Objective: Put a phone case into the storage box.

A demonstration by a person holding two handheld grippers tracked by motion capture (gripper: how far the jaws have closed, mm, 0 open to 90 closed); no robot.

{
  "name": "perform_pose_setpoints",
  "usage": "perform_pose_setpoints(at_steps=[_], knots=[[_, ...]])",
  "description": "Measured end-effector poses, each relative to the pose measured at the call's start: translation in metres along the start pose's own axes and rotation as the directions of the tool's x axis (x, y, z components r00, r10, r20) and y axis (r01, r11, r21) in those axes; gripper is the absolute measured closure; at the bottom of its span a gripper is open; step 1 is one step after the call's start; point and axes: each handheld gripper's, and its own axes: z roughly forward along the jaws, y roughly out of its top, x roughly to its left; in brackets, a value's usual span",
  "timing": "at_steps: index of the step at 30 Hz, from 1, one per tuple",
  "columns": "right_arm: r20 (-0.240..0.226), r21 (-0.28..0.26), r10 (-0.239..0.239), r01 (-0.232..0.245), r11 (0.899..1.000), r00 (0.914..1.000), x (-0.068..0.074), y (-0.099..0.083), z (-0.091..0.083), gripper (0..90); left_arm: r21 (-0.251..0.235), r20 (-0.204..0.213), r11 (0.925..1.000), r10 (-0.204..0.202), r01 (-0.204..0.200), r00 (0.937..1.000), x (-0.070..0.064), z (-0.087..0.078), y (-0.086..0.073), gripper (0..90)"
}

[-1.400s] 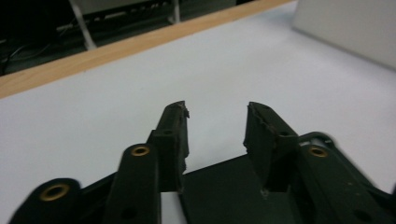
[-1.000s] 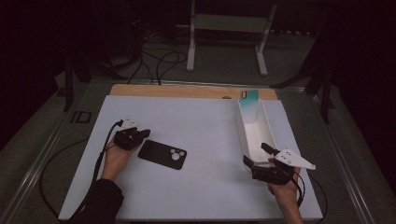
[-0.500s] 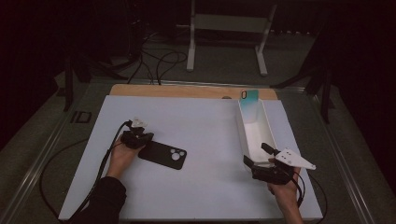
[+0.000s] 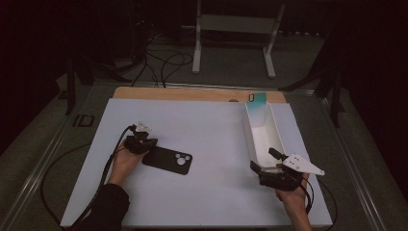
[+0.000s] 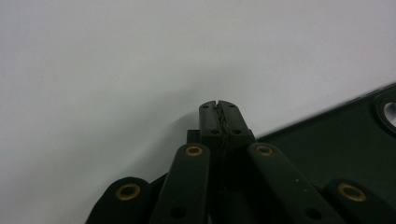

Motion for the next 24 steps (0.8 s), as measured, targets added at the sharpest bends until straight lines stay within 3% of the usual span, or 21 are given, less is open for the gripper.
perform_pose_setpoints(at_steps=[6,16,24], knots=[[0.004,0.002,-0.004,0.004,1.0,1.0,-0.001,0.0,0.0,11.7,0.017,0.01,0.9998,0.007,-0.007,0.9999,-0.002,-0.006,-0.004,90.0],[0.007,-0.003,-0.01,0.01,1.0,0.9999,-0.001,0.001,0.001,11.7,0.012,0.022,0.9997,-0.022,0.022,0.9995,-0.014,-0.023,-0.024,90.0],[-0.018,-0.033,-0.016,0.015,0.999,0.9997,-0.001,0.003,0.0,11.7,0.024,0.06,0.9996,-0.014,0.013,0.9981,-0.038,-0.037,-0.042,89.8]])
